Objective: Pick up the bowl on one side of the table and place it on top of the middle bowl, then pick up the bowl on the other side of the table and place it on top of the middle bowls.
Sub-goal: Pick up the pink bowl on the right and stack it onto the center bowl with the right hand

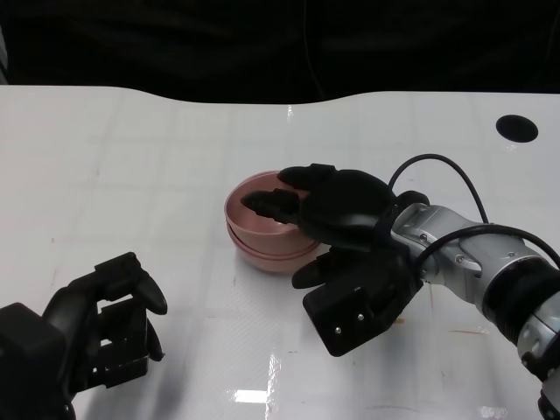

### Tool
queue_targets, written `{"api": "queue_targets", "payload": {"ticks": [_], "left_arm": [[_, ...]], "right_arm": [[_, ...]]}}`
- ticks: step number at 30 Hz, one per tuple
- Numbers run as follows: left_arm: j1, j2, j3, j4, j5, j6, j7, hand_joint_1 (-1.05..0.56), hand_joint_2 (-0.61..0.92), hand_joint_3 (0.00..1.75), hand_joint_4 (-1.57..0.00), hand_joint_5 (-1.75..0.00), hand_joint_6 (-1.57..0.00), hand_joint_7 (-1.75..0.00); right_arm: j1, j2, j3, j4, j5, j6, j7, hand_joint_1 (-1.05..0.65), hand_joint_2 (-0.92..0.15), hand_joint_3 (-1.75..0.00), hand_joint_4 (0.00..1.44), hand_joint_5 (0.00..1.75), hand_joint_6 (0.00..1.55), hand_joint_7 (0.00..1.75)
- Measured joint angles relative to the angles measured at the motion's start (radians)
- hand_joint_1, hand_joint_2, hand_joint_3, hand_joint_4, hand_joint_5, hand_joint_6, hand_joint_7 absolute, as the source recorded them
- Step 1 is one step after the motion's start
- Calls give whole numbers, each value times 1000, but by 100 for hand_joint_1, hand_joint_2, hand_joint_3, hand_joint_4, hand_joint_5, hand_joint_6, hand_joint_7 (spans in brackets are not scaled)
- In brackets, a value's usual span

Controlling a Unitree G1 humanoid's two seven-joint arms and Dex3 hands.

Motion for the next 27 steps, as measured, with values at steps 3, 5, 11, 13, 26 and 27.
{"api": "queue_targets", "payload": {"ticks": [3, 5, 11, 13, 26, 27], "left_arm": [[0, 0, 0, 0, 0, 1, 0, 33, 74, 120, -81, -175, -64, -175], [0, 0, 0, 0, 0, 0, 0, 34, 74, 120, -82, -175, -64, -175], [-5, -2, 0, 35, 0, -73, -1, 35, 75, 118, -83, -175, -67, -175], [-7, -2, 0, 42, 0, -77, -1, 33, 74, 117, -84, -175, -67, -175], [-12, -2, -1, 32, 8, -39, 1, 33, 72, 122, -82, -175, -65, -175], [-12, -2, -1, 31, 11, -39, 1, 33, 71, 122, -82, -175, -64, -175]], "right_arm": [[0, 0, 0, 0, 0, 0, 0, -105, -92, -60, 0, 0, 0, 0], [0, 0, 2, 0, -2, 1, -5, -105, -92, -63, 0, 0, 0, 0], [0, -1, 27, 0, -37, 11, -46, -105, -92, -70, 0, 0, 0, 0], [1, -2, 28, 0, -37, 11, -48, -105, -92, -70, 0, 0, 0, 0], [0, -4, 34, 0, -43, 11, -60, -105, -92, -71, 0, 0, 0, 0], [0, -5, 34, 0, -43, 10, -60, -105, -92, -71, 0, 0, 0, 0]]}}
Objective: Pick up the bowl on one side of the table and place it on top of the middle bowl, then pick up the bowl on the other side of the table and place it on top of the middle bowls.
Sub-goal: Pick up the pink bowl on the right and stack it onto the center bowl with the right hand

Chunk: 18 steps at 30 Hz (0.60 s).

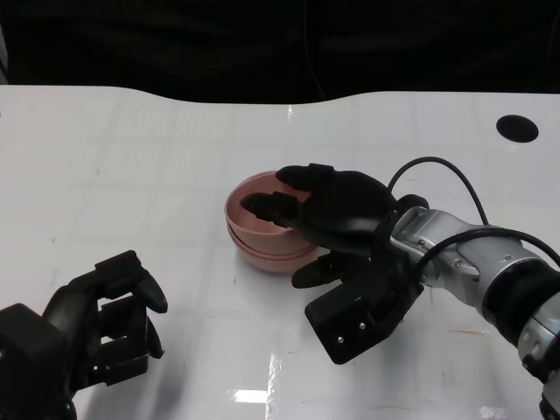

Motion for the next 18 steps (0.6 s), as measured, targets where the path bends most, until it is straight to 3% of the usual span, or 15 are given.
{"api": "queue_targets", "payload": {"ticks": [18], "left_arm": [[0, -2, -1, -13, 0, 10, 0, 34, 72, 123, -80, -175, -63, -175]], "right_arm": [[10, -39, 17, -11, -3, -26, -32, -105, -92, -69, 0, 0, 0, 0]]}}
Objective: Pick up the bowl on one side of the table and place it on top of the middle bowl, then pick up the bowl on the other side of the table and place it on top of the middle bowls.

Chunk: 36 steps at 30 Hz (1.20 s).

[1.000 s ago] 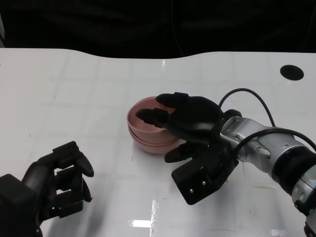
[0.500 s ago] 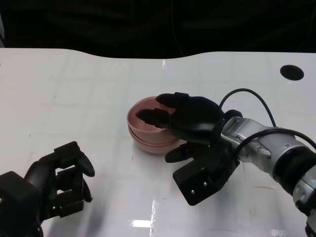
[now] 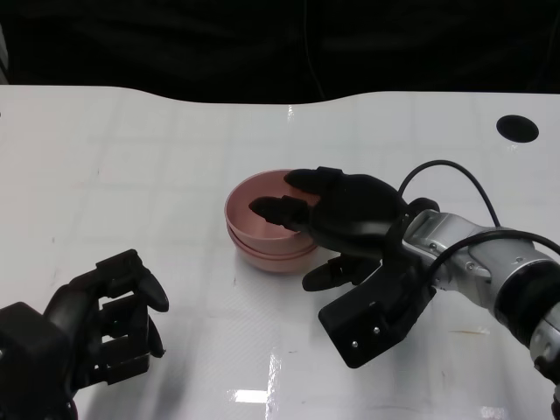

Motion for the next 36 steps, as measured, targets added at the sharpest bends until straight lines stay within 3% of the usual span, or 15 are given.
{"api": "queue_targets", "payload": {"ticks": [10, 18, 24, 25, 26, 28, 32, 36], "left_arm": [[-3, -2, 0, -12, -1, 36, 7, 35, 77, 117, -83, -175, -64, -175], [-11, -5, 5, 6, -14, 11, 4, 37, 79, 115, -84, -175, -66, -175], [-12, -4, 6, 14, -15, -4, -3, 37, 80, 114, -83, -175, -66, -175], [-12, -4, 6, 14, -16, -5, -3, 37, 81, 113, -82, -175, -65, -175], [-15, -5, 5, 16, -16, -5, -4, 37, 82, 112, -81, -175, -64, -175], [-15, -4, 9, 17, -18, -4, -4, 38, 82, 111, -80, -175, -63, -175], [-15, -1, 17, 22, -19, -5, -4, 39, 83, 111, -82, -175, -64, -175], [-25, -2, 16, 23, -20, -2, -5, 36, 83, 111, -83, -175, -65, -175]], "right_arm": [[56, -93, -78, -175, 55, -32, 10, -103, -92, -61, 0, 0, 0, 0], [218, -205, -245, -314, 257, -146, 53, -90, -92, -43, 0, 0, 0, 0], [299, -219, -307, -316, 318, -209, 66, -88, -92, -41, 0, 0, 0, 0], [299, -219, -310, -316, 318, -210, 68, -84, -92, -38, 10, 5, 7, 3], [314, -217, -329, -315, 331, -230, 54, -76, -92, -31, 31, 13, 21, 6], [387, -202, -392, -314, 399, -313, -25, -64, -92, -23, 55, 17, 41, 7], [546, -173, -461, -313, 470, -379, -71, -45, -92, -12, 74, 20, 61, 8], [639, -135, -508, -374, 514, -387, -81, -28, -92, -6, 91, 27, 80, 11]]}}
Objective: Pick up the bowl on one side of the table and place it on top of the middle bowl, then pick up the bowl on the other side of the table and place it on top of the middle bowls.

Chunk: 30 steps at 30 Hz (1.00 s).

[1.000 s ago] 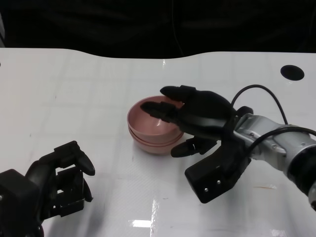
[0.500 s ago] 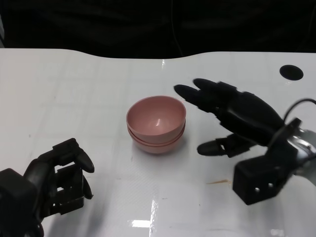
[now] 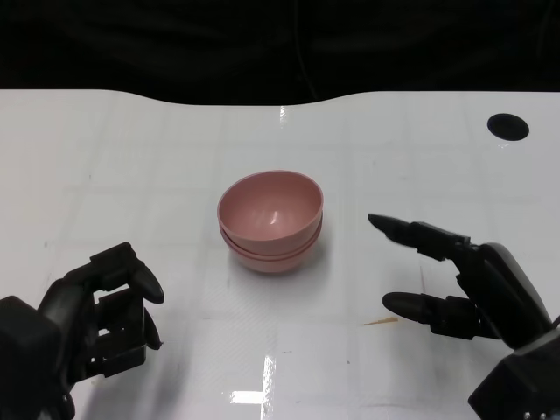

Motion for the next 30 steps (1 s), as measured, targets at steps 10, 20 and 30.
{"api": "queue_targets", "payload": {"ticks": [10, 20, 30], "left_arm": [[9, 4, 3, -32, -16, 62, 1, 37, 84, 112, -81, -175, -62, -175], [30, -1, 10, -59, -62, 78, 0, 39, 90, 111, -82, -175, -62, -175], [56, -9, 27, -76, -103, 60, -25, 36, 90, 111, -86, -175, -67, -175]], "right_arm": [[197, 101, -80, -178, 383, 97, 246, -15, -92, -29, 83, 138, 123, 16], [251, 134, -164, -207, 529, 150, 440, -7, -67, -98, 78, 172, 76, 134], [252, 166, -204, -214, 625, 189, 591, -13, -59, -117, 88, 175, 66, 174]]}}
